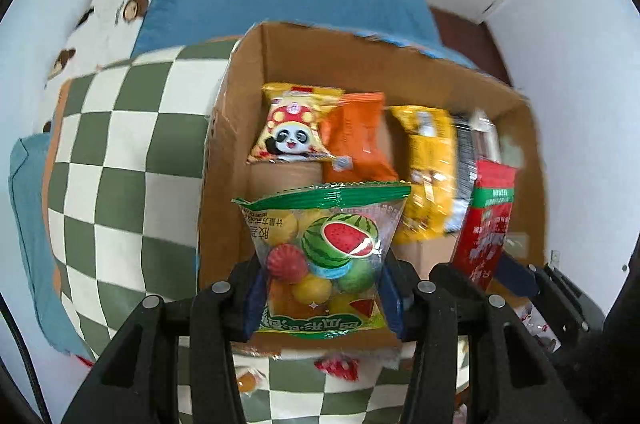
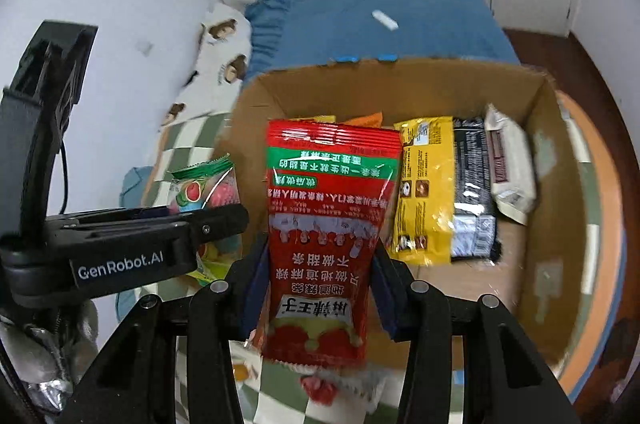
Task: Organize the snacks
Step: 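Lower the candy bag and red packet into the box and open both tools, then grasp the brown cookie packet with the left tool while the right tool grasps the oat cookie packet, then carry both cookie packets into the box and open both tools, then grasp the panda-print bag with the left tool while the right tool grasps the clear bread bag, then lower the panda bag and bread bag into the box and open both tools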
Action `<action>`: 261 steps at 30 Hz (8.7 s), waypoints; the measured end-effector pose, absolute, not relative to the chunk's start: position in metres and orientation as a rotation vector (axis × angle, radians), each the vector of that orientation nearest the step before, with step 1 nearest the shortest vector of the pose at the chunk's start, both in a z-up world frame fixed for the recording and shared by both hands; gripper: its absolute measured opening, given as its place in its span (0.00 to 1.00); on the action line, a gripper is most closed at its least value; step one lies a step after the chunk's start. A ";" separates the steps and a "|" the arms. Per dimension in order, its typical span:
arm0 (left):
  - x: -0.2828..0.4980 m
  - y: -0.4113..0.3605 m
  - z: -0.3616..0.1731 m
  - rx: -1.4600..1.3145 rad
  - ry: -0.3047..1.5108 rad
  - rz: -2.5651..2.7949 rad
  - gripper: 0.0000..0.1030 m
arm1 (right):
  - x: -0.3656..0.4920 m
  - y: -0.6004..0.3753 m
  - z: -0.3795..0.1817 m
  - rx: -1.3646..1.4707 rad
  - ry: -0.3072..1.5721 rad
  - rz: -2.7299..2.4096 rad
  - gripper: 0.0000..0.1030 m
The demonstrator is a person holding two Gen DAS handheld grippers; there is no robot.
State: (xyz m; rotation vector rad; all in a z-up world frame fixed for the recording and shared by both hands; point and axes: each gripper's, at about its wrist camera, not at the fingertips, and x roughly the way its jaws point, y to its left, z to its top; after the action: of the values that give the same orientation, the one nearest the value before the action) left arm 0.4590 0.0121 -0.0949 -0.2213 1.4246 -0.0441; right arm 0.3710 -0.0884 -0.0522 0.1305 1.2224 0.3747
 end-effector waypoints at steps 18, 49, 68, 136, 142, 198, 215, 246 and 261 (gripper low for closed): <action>0.482 0.003 -0.206 -0.045 1.682 -0.014 0.45 | 0.420 -0.066 -0.197 0.255 1.563 0.369 0.64; 0.420 0.005 -0.084 -0.104 1.322 -0.050 0.81 | 0.381 -0.099 -0.076 0.039 1.303 0.275 1.00; 0.292 0.019 -0.165 0.073 1.349 0.111 0.81 | 0.253 -0.159 -0.135 0.242 1.298 0.194 0.71; 0.454 -0.064 -0.108 -0.343 1.487 -0.159 0.52 | 0.355 -0.194 -0.057 0.133 1.267 0.226 0.52; 0.464 -0.078 -0.135 -0.352 1.578 -0.162 0.52 | 0.377 -0.197 -0.087 0.117 1.332 0.200 0.52; 0.284 -0.008 0.005 -0.049 0.986 0.053 0.89 | 0.247 -0.176 0.033 0.004 0.940 0.126 0.94; 0.245 0.021 -0.121 -0.005 1.253 0.185 0.89 | 0.182 -0.137 -0.137 0.177 1.335 0.279 0.87; 0.307 -0.044 -0.225 -0.043 1.481 0.006 0.52 | 0.247 -0.260 -0.191 0.096 1.460 0.098 0.58; 0.288 -0.029 -0.253 -0.087 1.526 0.034 0.53 | 0.210 -0.236 -0.222 0.182 1.512 0.109 0.61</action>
State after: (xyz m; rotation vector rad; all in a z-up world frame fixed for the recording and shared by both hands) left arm 0.2884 -0.0287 -0.2526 -0.0874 1.5265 0.0341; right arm 0.2103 -0.2365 -0.2219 0.1821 1.5121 0.1090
